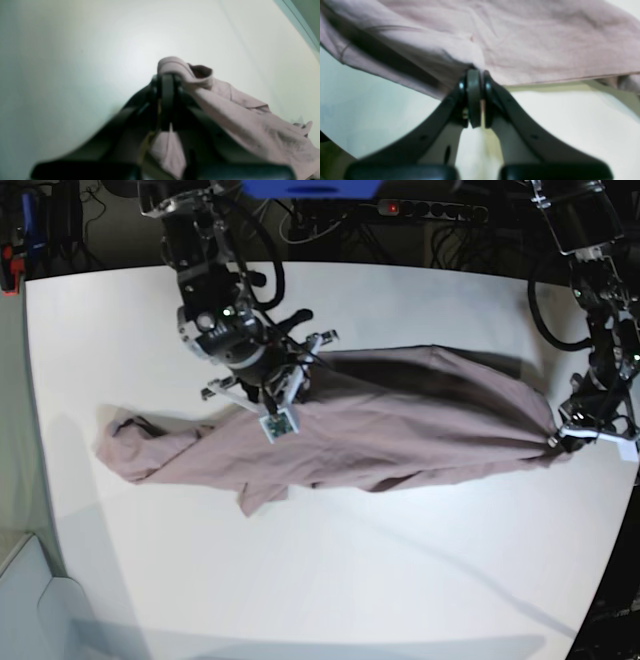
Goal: Layout the t-shirt on the table in an organized manner, then fold the t-shirt properly
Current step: 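Regrasp the shirt with the right gripper and pull it flatter, then release with the left gripper and regrasp the shirt at another edge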
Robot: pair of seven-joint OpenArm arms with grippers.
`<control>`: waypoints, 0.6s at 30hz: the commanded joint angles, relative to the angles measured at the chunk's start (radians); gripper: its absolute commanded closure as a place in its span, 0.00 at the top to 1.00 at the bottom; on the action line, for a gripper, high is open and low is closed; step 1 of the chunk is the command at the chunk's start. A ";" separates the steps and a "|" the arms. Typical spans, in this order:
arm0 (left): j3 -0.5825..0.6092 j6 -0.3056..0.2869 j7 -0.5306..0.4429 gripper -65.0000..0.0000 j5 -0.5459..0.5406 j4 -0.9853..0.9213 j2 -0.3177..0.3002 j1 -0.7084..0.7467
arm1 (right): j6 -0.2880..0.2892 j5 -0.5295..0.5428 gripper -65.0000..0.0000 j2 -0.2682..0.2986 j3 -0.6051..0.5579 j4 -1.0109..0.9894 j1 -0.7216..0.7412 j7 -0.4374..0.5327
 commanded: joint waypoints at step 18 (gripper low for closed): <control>-0.010 -0.002 -0.020 0.38 -0.014 0.025 -0.045 0.013 | -0.009 -0.001 0.41 -0.005 0.153 0.040 0.119 0.014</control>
